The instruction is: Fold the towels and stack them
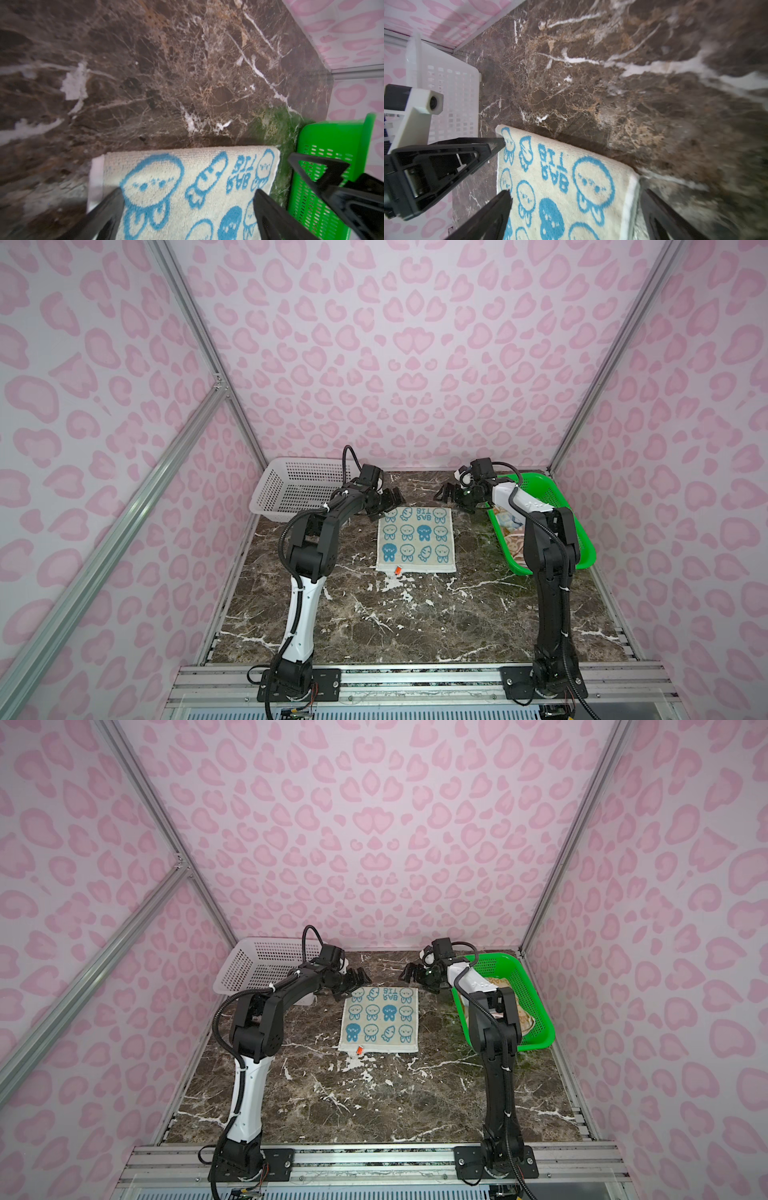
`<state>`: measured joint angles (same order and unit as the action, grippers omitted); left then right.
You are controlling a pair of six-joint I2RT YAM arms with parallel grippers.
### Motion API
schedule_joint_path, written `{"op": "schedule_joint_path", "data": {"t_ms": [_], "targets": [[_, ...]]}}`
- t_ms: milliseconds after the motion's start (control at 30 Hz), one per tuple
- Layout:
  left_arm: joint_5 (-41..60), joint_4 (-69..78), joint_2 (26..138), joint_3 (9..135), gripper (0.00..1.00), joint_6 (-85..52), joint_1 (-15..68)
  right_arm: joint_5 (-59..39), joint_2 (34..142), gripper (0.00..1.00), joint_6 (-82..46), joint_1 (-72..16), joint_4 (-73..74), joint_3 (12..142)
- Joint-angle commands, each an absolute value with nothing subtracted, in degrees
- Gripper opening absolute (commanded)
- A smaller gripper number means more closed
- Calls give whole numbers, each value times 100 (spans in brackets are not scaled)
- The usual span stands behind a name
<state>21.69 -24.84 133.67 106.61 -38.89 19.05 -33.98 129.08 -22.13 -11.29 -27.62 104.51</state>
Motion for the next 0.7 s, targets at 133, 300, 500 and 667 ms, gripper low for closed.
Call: {"op": "schedule_joint_path", "data": {"t_ms": [133, 300, 500, 667], "targets": [[1934, -2907, 12905, 10572, 98, -3511, 1920, -2415, 13094, 97, -1302, -1205, -3730, 10803], [1900, -2908, 12818, 10479, 98, -3461, 1942, -2193, 13512, 81, -1186, -1312, -3942, 11218], [1855, -2891, 12771, 10364, 98, -3424, 1967, -1897, 13980, 62, -989, -1383, -4352, 11806], [1845, -2900, 12788, 10370, 98, -3395, 1961, -1812, 14139, 51, -954, -1404, -4404, 11920]]}}
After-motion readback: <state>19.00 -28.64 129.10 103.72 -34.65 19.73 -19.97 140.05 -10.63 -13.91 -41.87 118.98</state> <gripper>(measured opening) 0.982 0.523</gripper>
